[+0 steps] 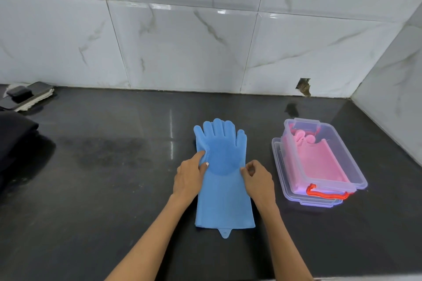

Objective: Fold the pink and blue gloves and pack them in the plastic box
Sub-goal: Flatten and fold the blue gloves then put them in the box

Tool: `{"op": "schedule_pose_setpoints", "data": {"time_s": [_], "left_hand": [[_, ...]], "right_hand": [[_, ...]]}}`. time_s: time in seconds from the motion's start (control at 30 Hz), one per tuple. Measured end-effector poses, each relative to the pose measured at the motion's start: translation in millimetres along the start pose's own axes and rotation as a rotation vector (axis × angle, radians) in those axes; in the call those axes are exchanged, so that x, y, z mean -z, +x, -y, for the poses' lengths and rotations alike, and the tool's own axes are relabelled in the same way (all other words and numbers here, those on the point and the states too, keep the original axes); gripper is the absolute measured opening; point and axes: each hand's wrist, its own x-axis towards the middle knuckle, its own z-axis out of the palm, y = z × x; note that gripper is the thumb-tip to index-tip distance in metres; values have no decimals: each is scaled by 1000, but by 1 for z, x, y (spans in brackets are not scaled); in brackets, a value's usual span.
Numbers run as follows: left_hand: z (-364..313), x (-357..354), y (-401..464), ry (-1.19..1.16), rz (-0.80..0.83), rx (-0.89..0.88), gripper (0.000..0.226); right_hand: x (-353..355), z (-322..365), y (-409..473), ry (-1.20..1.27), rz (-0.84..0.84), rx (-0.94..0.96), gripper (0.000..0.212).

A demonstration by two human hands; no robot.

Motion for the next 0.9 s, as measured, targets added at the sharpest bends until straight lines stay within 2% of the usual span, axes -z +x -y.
{"op": "schedule_pose_setpoints", "data": {"time_s": [0.13,0.27,0.37,0.47,0.53,0.67,0.73,0.83,0.9], "left_hand": [[-4,-2,0,90,-48,-24,39],[-12,5,-7,158,-48,56,33],[-11,14,-25,160,7,199,42],[-9,15,-51,235,169,303,39],[-13,13,-61,342,236,282,37],[-26,8,-68,513,232,221,39],[-29,6,-72,468,222,220,35],[-26,10,-75,176,247,269,22],[-22,20,-78,-10,295,277,15]], "right_hand": [[-1,-1,0,0,-27,7,14],[-2,-1,-5,-43,-52,-20,16],[4,-7,-12,-157,-21,-52,25],[3,-16,-26,-302,8,-39,23],[-5,-18,-37,-450,-31,7,18],[-20,-16,-47,-653,-101,36,26],[-20,-16,-48,-677,-95,18,30],[-17,-16,-51,-654,-78,32,31],[-10,-17,-55,-571,-55,68,23]]}}
